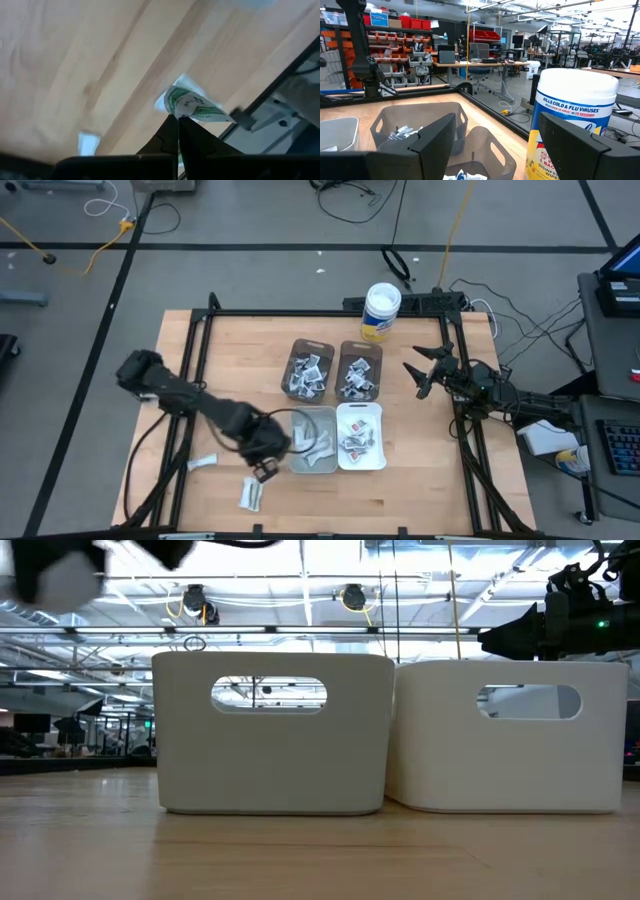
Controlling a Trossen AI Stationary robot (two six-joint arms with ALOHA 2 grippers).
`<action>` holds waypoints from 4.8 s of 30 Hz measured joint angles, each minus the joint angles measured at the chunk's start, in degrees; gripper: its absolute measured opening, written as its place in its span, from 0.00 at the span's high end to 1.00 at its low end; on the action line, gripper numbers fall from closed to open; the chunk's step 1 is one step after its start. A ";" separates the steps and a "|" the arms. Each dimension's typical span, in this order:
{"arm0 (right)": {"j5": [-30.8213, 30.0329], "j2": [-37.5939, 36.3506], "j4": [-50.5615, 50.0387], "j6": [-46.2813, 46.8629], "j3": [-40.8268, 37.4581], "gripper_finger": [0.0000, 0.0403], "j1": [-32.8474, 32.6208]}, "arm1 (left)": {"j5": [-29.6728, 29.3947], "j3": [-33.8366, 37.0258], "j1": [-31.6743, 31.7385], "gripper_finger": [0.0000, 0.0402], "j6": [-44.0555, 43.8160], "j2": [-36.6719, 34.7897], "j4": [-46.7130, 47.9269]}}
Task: Pick & Place First Aid Supplies
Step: Put the green pad into the gray bin
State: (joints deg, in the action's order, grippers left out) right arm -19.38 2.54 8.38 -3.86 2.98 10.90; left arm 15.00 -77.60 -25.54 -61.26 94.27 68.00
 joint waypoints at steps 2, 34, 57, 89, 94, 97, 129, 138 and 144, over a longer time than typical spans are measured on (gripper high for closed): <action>-0.01 0.01 0.00 0.00 0.00 0.31 -0.02 | 0.09 -3.86 2.29 0.99 2.12 2.94 0.25; -0.01 0.00 0.00 0.00 0.00 0.31 -0.01 | -1.88 -40.68 13.75 0.99 13.71 36.90 12.88; -0.02 0.00 0.00 -0.01 -0.02 0.31 0.00 | -4.50 -40.61 13.48 0.59 15.43 39.24 7.81; 0.00 -0.02 0.02 0.00 0.01 0.31 0.00 | -7.13 -8.54 11.61 0.32 -23.79 8.17 5.75; -0.02 -0.02 0.02 0.00 0.00 0.31 0.00 | -4.76 -1.14 11.49 0.32 -28.51 3.81 5.37; -0.02 -0.02 0.02 0.00 -0.01 0.31 -0.01 | -3.38 -0.05 9.82 0.32 -30.98 3.60 5.33; -0.02 0.01 0.02 0.00 -0.01 0.31 -0.01 | -1.48 3.23 -16.98 0.32 -63.56 8.61 -12.96; 0.00 0.01 0.02 -0.01 0.00 0.31 0.00 | -2.56 7.64 -16.81 0.32 -62.81 11.22 -15.04; 0.00 0.01 0.02 0.00 -0.02 0.31 -0.02 | -2.94 11.67 -16.11 0.32 -61.45 11.27 -19.51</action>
State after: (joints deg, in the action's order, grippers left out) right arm -19.38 2.55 8.40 -3.86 2.96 10.87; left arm 12.06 -65.93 -41.65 -122.71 105.54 48.49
